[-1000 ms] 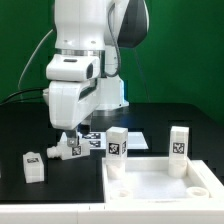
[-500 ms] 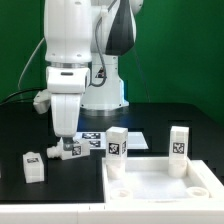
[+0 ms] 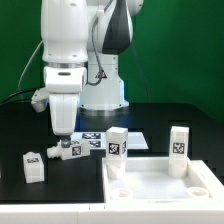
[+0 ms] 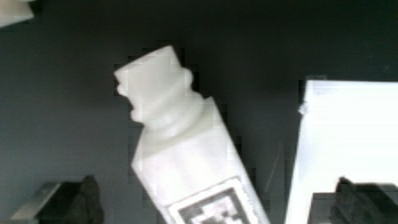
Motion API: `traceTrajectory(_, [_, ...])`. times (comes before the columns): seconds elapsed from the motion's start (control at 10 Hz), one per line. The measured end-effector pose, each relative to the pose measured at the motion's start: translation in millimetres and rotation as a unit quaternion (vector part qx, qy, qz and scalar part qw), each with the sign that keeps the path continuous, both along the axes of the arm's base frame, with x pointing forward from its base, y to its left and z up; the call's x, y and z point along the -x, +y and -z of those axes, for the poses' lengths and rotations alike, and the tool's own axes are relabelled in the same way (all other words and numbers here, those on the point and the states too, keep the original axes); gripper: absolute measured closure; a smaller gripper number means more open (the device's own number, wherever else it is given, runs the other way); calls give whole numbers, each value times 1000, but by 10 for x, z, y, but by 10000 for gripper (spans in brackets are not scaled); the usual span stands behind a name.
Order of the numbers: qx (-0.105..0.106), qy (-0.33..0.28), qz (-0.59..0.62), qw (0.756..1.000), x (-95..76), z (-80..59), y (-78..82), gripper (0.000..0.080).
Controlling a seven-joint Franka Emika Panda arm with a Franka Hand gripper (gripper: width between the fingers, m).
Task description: Assemble square table
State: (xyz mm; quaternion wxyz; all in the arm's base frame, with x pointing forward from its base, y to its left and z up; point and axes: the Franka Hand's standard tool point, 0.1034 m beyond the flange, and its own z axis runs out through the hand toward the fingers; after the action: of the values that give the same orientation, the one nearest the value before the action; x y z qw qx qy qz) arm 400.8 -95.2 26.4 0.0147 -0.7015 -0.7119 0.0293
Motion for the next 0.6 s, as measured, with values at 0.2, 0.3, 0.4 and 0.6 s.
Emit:
traceTrajectory(0.2, [-1,0,-1,1000,-40,3,39,151])
traceTrajectory(0.3, [-1,1,0,1000,-24,12,33,265])
traceTrajectory(0.4, [-1,1,0,1000,-22,14,32,398])
traceTrajectory(0.6, [-1,2,0,1000,-21,15,33,582])
